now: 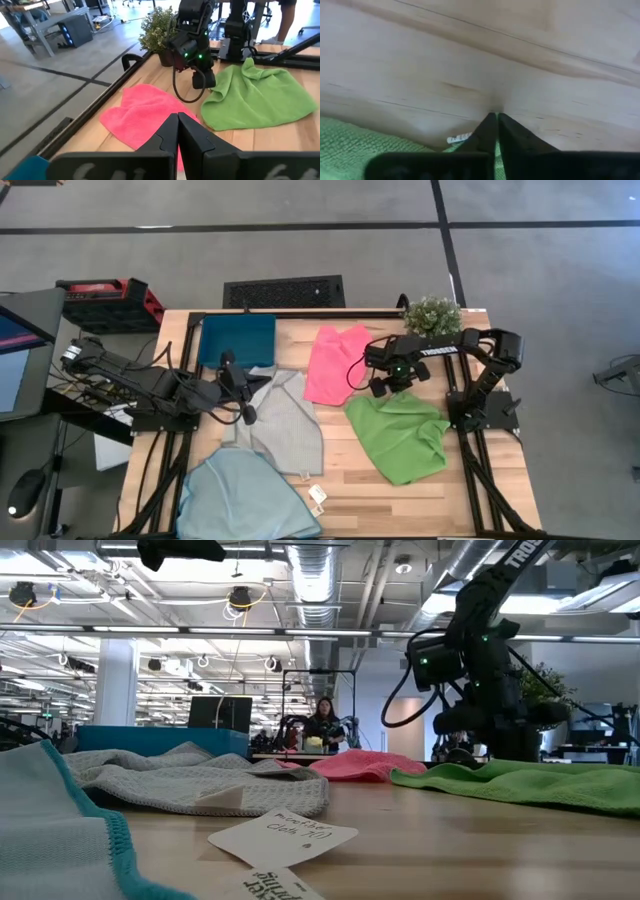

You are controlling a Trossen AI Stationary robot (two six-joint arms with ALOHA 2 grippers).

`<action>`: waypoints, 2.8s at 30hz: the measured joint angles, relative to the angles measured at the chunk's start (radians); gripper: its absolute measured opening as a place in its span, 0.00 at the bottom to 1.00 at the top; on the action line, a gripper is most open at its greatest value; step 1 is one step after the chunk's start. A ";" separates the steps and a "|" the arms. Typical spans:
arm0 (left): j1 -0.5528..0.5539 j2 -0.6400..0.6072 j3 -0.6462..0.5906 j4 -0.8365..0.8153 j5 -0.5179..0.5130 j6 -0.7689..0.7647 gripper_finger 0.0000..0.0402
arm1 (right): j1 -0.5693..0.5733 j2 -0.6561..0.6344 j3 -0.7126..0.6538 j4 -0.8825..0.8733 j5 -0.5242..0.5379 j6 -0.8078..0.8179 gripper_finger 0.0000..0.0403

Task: Fold microfiber towels
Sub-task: Fold the green cloth

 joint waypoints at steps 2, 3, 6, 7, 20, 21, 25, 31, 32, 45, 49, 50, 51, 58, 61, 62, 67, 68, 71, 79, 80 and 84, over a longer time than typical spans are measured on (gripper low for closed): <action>0.000 0.000 0.000 0.010 0.000 -0.078 0.00 | 0.000 0.000 0.000 0.000 -0.001 -0.010 0.02; 0.000 0.000 0.000 0.012 0.000 -0.112 0.00 | 0.000 0.000 0.000 0.000 -0.001 -0.010 0.03; 0.000 0.000 0.000 0.014 -0.001 -0.162 0.00 | 0.000 0.001 0.000 0.000 -0.004 -0.010 0.04; 0.000 0.000 0.000 0.015 -0.001 -0.167 0.00 | 0.000 0.001 0.000 0.001 -0.004 -0.010 0.04; 0.011 0.001 0.000 0.019 0.051 -0.168 0.00 | 0.000 -0.002 -0.001 0.003 -0.002 -0.010 0.02; 0.018 0.005 0.000 0.020 0.058 -0.167 0.00 | 0.001 -0.012 -0.002 0.006 0.003 -0.010 0.01; 0.076 0.007 0.000 0.020 0.160 -0.138 0.00 | 0.013 -0.056 0.008 0.021 0.067 -0.003 0.01; 0.183 0.065 0.000 -0.029 0.295 -0.129 0.00 | 0.013 -0.143 0.043 0.014 0.085 0.024 0.01; 0.196 0.086 0.000 -0.032 0.313 -0.120 0.00 | 0.015 -0.154 0.049 0.017 0.084 0.024 0.01; 0.241 0.415 0.000 0.238 0.553 -0.139 0.09 | 0.014 -0.213 0.069 0.030 0.084 -0.028 0.01; 0.241 0.526 0.000 0.331 0.559 -0.180 0.20 | 0.014 -0.219 0.069 0.035 0.085 -0.051 0.01; 0.241 0.548 0.000 0.348 0.557 -0.167 0.23 | 0.014 -0.219 0.070 0.035 0.085 -0.053 0.01; 0.241 0.572 0.000 0.367 0.554 -0.145 0.25 | 0.014 -0.219 0.070 0.039 0.085 -0.054 0.01; 0.240 0.743 0.002 0.582 0.566 0.062 0.34 | 0.014 -0.219 0.070 0.075 0.083 -0.063 0.01; 0.250 0.802 0.030 0.594 0.575 0.040 0.34 | 0.014 -0.219 0.070 0.076 0.083 -0.063 0.01; 0.252 0.818 0.043 0.594 0.582 0.040 0.34 | 0.014 -0.219 0.070 0.075 0.083 -0.063 0.01; 0.251 0.912 0.133 0.607 0.601 0.153 0.34 | 0.013 -0.219 0.070 0.076 0.083 -0.063 0.01; 0.251 0.931 0.149 0.602 0.600 0.174 0.34 | 0.013 -0.219 0.070 0.076 0.082 -0.063 0.01; 0.252 0.985 0.205 0.591 0.600 0.218 0.34 | 0.013 -0.219 0.070 0.077 0.082 -0.064 0.01; 0.253 1.041 0.295 0.473 0.591 0.217 0.34 | 0.013 -0.219 0.071 0.077 0.081 -0.086 0.02; 0.253 1.041 0.296 0.467 0.590 0.214 0.34 | 0.013 -0.219 0.071 0.080 0.081 -0.087 0.02; 0.253 1.055 0.294 0.445 0.551 0.148 0.34 | 0.013 -0.219 0.071 0.078 0.081 -0.090 0.02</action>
